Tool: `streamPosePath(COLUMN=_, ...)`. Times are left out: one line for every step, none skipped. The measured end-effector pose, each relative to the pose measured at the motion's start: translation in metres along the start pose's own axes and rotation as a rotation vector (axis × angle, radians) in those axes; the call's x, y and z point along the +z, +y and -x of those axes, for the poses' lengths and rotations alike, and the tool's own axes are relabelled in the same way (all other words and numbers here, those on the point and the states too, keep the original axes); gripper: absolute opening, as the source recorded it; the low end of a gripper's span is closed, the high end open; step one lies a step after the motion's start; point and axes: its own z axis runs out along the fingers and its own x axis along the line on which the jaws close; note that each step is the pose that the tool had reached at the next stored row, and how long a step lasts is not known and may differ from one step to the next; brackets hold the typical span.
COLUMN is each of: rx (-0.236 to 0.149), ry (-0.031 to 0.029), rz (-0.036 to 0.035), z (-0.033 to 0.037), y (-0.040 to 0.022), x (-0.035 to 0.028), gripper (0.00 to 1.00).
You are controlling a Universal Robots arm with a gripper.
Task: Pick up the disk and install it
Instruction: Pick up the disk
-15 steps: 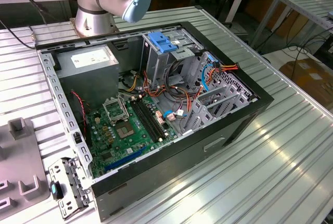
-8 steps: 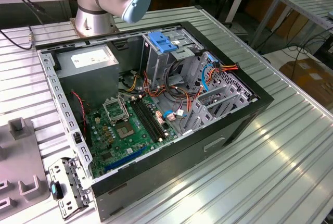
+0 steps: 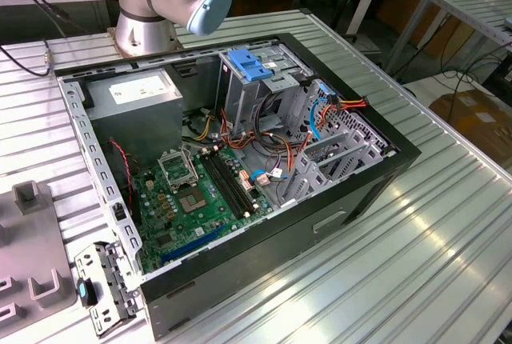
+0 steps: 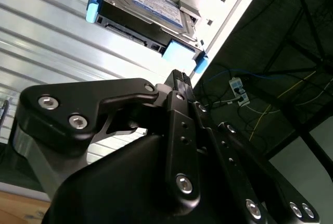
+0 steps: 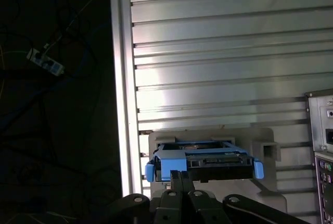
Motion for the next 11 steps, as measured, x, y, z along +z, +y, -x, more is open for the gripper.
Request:
streamPosePath(rx=0.000, ry=0.0000, rz=0.0000, z=0.0000, y=0.0000, x=0.0000, gripper=0.11)
streamPosePath(rx=0.000, ry=0.0000, rz=0.0000, z=-0.0001, y=0.0000, x=0.0000, gripper=0.11)
streamPosePath(rx=0.000, ry=0.0000, rz=0.0000, z=-0.0001, y=0.0000, x=0.0000, gripper=0.11)
streamPosePath(rx=-0.001, ry=0.0000, rz=0.0000, z=-0.0001, y=0.0000, x=0.0000, gripper=0.11)
streamPosePath(rx=-0.002, ry=0.0000, rz=-0.0001, z=-0.0001, y=0.0000, x=0.0000, gripper=0.11)
streamPosePath(rx=-0.006, ry=0.0002, rz=-0.0002, z=-0.0001, y=0.0000, x=0.0000, gripper=0.11)
streamPosePath(rx=-0.010, ry=0.0004, rz=-0.0004, z=-0.0002, y=0.0000, x=0.0000, gripper=0.11)
streamPosePath(rx=-0.015, ry=0.0005, rz=-0.0005, z=-0.0001, y=0.0000, x=0.0000, gripper=0.11)
streamPosePath(rx=-0.025, ry=0.0010, rz=-0.0009, z=-0.0001, y=0.0000, x=0.0000, gripper=0.11)
streamPosePath(rx=-0.030, ry=0.0013, rz=-0.0012, z=-0.0001, y=0.0000, x=0.0000, gripper=0.11)
streamPosePath(rx=-0.038, ry=0.0015, rz=-0.0014, z=-0.0001, y=0.0000, x=0.0000, gripper=0.11)
